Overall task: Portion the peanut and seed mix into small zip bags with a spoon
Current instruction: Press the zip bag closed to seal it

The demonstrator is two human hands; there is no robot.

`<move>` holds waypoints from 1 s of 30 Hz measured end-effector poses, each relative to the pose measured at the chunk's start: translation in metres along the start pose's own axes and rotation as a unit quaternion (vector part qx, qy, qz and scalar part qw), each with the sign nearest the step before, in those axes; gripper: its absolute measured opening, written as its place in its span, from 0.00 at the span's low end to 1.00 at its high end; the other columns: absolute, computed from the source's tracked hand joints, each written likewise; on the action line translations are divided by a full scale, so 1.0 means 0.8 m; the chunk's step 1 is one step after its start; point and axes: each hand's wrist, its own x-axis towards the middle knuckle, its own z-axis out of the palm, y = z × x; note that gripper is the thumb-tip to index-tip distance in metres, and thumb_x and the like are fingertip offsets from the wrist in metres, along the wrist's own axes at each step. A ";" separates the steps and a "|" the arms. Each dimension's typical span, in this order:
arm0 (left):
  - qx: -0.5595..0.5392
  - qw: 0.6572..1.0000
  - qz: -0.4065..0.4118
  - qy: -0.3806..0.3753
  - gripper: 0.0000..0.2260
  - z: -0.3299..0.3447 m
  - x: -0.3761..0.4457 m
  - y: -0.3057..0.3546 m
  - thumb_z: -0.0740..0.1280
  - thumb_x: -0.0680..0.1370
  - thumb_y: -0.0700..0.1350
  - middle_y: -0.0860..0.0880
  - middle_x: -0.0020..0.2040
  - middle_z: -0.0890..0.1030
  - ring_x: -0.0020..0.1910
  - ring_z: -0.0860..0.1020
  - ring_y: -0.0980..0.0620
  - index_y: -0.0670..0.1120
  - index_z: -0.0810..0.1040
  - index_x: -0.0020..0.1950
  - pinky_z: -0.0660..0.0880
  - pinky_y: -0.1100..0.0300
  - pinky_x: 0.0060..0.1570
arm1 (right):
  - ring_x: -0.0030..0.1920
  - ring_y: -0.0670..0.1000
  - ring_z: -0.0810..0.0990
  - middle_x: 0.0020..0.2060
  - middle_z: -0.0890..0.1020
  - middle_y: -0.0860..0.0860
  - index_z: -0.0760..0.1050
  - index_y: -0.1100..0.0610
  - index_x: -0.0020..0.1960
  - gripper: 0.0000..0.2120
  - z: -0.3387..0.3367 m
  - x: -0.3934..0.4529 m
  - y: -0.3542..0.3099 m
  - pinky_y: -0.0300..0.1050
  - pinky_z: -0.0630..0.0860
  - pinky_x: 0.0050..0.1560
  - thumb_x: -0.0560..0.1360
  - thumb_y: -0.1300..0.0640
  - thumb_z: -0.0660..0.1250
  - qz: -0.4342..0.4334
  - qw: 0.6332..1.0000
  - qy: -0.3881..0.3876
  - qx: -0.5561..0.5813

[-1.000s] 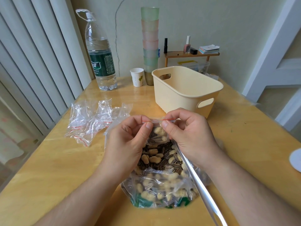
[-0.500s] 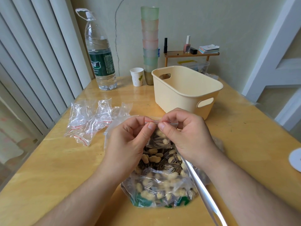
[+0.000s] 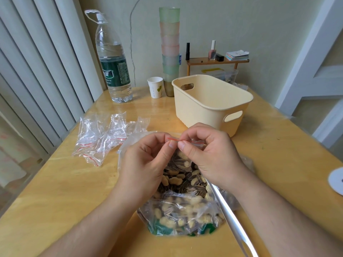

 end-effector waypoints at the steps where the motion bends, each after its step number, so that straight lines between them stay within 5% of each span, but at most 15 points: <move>1: 0.003 1.000 0.004 -0.003 0.05 0.001 -0.001 0.001 0.70 0.79 0.44 0.50 0.43 0.86 0.43 0.82 0.55 0.42 0.83 0.50 0.78 0.63 0.46 | 0.39 0.46 0.80 0.40 0.80 0.44 0.81 0.49 0.42 0.08 0.000 0.001 0.000 0.36 0.76 0.40 0.76 0.60 0.74 -0.002 1.000 -0.002 -0.009; 4: 0.008 1.000 0.010 0.002 0.05 0.002 -0.001 0.001 0.70 0.80 0.44 0.49 0.43 0.86 0.42 0.82 0.55 0.43 0.83 0.50 0.78 0.63 0.45 | 0.41 0.47 0.80 0.41 0.81 0.43 0.81 0.47 0.43 0.05 0.001 0.001 0.002 0.39 0.76 0.43 0.75 0.55 0.73 -0.006 1.000 0.010 -0.020; 9: -0.006 1.000 0.014 0.027 0.07 0.000 0.001 0.005 0.69 0.81 0.42 0.44 0.49 0.88 0.50 0.86 0.46 0.40 0.83 0.53 0.81 0.60 0.52 | 0.43 0.66 0.80 0.44 0.84 0.49 0.84 0.47 0.47 0.03 -0.001 0.000 0.001 0.60 0.81 0.45 0.73 0.51 0.76 0.025 0.999 0.027 0.014; 14: -0.016 0.999 0.005 0.030 0.04 -0.002 0.000 0.005 0.74 0.80 0.45 0.42 0.49 0.88 0.52 0.85 0.36 0.45 0.84 0.51 0.82 0.48 0.55 | 0.39 0.50 0.80 0.41 0.84 0.53 0.83 0.53 0.45 0.07 -0.004 0.001 -0.001 0.37 0.79 0.42 0.76 0.64 0.75 0.019 0.999 0.027 0.020; 18: -0.022 1.000 -0.004 0.021 0.07 -0.002 0.001 0.008 0.77 0.77 0.47 0.45 0.49 0.88 0.50 0.87 0.46 0.46 0.85 0.52 0.83 0.56 0.53 | 0.37 0.43 0.80 0.35 0.84 0.50 0.83 0.58 0.45 0.05 -0.003 -0.001 -0.006 0.33 0.77 0.39 0.76 0.67 0.74 0.047 0.997 0.024 0.060; 23: -0.005 1.000 0.006 0.025 0.05 -0.002 0.001 0.006 0.73 0.76 0.44 0.44 0.46 0.88 0.46 0.87 0.47 0.43 0.85 0.49 0.82 0.59 0.49 | 0.45 0.62 0.79 0.40 0.85 0.48 0.86 0.51 0.44 0.03 -0.003 0.000 -0.001 0.54 0.79 0.47 0.73 0.58 0.80 0.046 0.998 0.035 0.012; 27: -0.001 0.999 -0.009 0.043 0.06 -0.004 0.002 0.009 0.74 0.74 0.46 0.43 0.43 0.88 0.32 0.81 0.57 0.44 0.85 0.46 0.76 0.68 0.35 | 0.40 0.52 0.77 0.36 0.84 0.46 0.86 0.50 0.42 0.04 -0.007 0.002 -0.001 0.49 0.77 0.46 0.69 0.53 0.80 0.067 0.996 0.055 0.022; 30: 0.002 0.999 -0.012 0.047 0.05 -0.008 0.004 0.008 0.75 0.73 0.45 0.46 0.40 0.87 0.28 0.78 0.62 0.44 0.87 0.45 0.72 0.71 0.33 | 0.37 0.48 0.76 0.33 0.83 0.49 0.84 0.51 0.39 0.06 -0.007 0.003 -0.002 0.44 0.76 0.43 0.70 0.58 0.81 0.073 0.995 0.070 -0.006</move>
